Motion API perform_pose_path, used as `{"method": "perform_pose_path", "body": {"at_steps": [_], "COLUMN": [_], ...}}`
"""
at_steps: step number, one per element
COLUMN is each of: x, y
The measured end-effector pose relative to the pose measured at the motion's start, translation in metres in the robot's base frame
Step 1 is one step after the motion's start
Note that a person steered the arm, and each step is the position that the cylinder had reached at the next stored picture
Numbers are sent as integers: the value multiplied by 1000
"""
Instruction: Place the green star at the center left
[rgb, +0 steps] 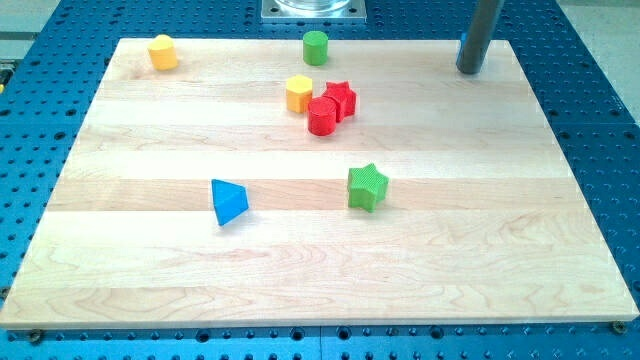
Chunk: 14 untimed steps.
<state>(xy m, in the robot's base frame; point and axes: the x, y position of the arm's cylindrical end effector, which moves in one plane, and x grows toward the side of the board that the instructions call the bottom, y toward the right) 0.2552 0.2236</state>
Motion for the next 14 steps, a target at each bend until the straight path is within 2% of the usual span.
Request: {"method": "perform_pose_path", "body": {"at_steps": [1, 4, 6, 8, 9, 10, 11, 12, 13, 14], "x": [15, 20, 20, 25, 99, 204, 228, 215, 242, 265], "y": [-22, -52, -109, -114, -101, -83, -128, -242, -220, -275]}}
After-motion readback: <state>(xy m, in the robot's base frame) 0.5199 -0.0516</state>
